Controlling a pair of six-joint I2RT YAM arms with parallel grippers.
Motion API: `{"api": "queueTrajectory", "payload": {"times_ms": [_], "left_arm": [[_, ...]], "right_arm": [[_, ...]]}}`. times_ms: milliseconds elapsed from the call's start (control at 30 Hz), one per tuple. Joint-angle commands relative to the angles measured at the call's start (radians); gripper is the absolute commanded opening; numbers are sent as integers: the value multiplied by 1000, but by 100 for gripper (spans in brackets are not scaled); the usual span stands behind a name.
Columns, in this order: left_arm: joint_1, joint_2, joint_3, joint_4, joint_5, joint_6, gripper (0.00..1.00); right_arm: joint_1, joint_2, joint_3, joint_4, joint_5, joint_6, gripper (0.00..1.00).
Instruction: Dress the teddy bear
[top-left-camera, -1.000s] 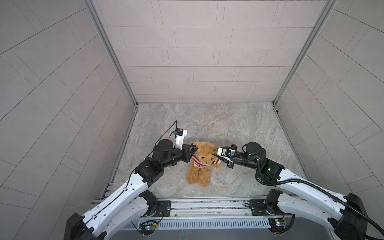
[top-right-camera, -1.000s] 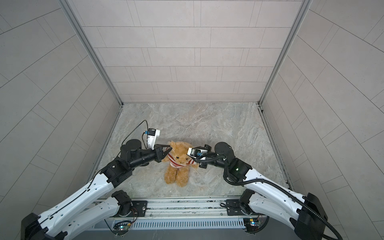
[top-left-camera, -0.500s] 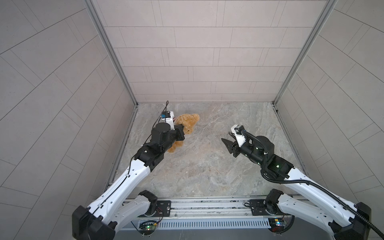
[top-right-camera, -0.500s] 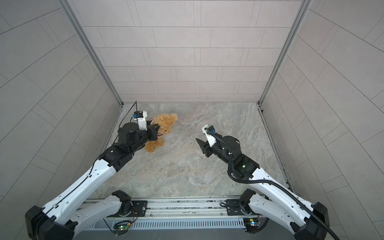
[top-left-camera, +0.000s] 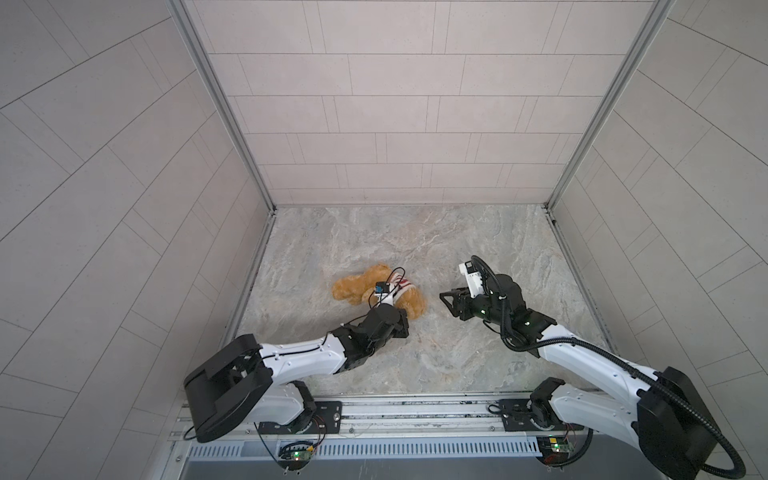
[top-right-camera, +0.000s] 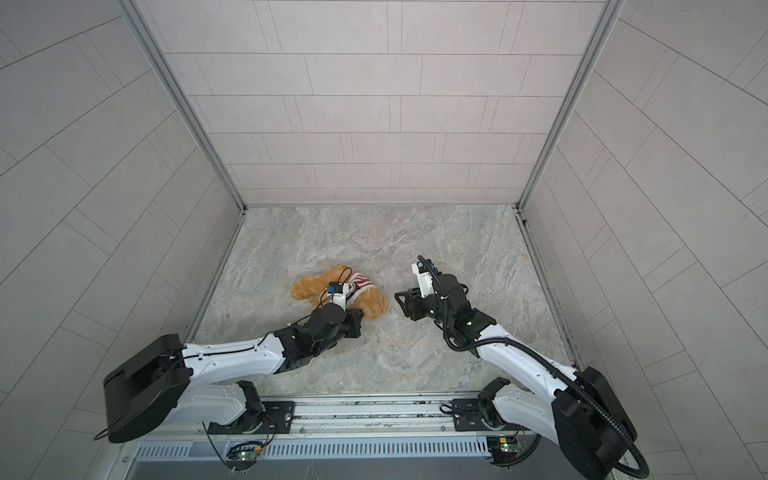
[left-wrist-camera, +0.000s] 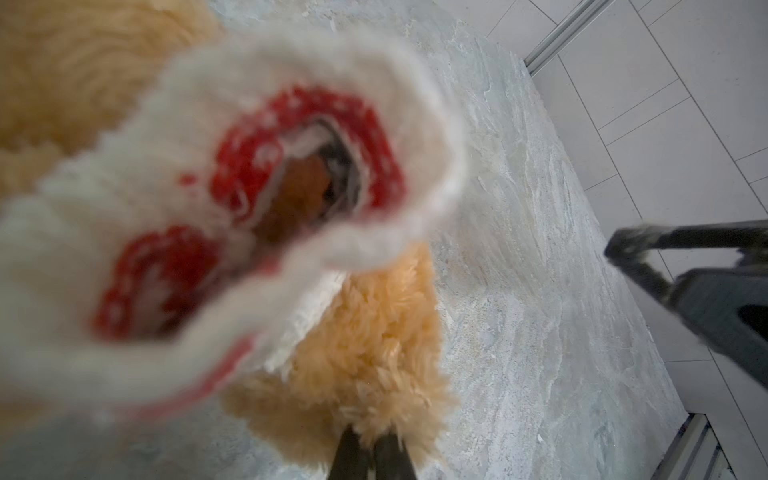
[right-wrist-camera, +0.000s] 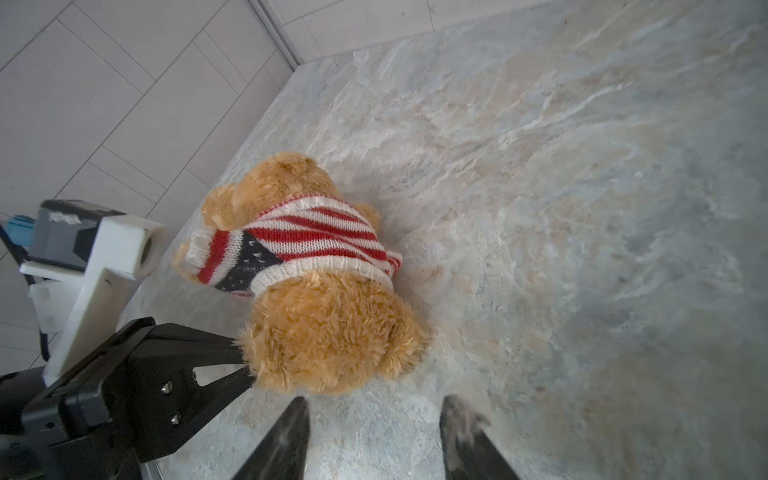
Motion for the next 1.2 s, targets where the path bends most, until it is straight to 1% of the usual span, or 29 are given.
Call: {"api": "queueTrajectory", "payload": {"times_ms": [0,67,133,200,267,333,433,567,633,733,800,900,1033,1167], "left_arm": [[-49,11,-54,73,-83,-87,10],[-63,-2,-75,56,-83,-90,21],[-73,-25,-90,40,-57,-79,30],[-75,-65,-102,14,-10,-61,35],[-76,-120,-106,-18,49,-30,43],[-75,-177,-79,-114,92,9,44],[-62,-266,-23,-247,158,77,39],[22,-341,113,-430,243,186,38],[60,-347,198,-511,248,246,42],[137,-298,323,-589,277,331,45],[182,-215,406,-609,328,402,48],[210,-60,547,-727,269,519,46],[265,70,592,-730,302,548,42],[265,104,554,-712,313,533,39]], "right_arm": [[-2,-45,12,-43,2,-30,54],[-2,-47,7,-59,4,-50,54],[-2,-34,-6,-38,-5,-51,54],[3,-4,-8,-13,-25,-50,54],[11,31,0,7,-42,-50,54],[29,61,7,34,-42,-45,54],[55,109,23,63,-38,-35,55],[89,166,36,119,-32,-20,56],[105,185,46,138,-32,-14,56],[127,191,50,138,-13,-11,57],[133,185,39,141,-2,-8,57],[136,176,31,134,4,-2,57],[138,171,23,113,20,4,57],[138,170,16,108,22,7,57]]}}
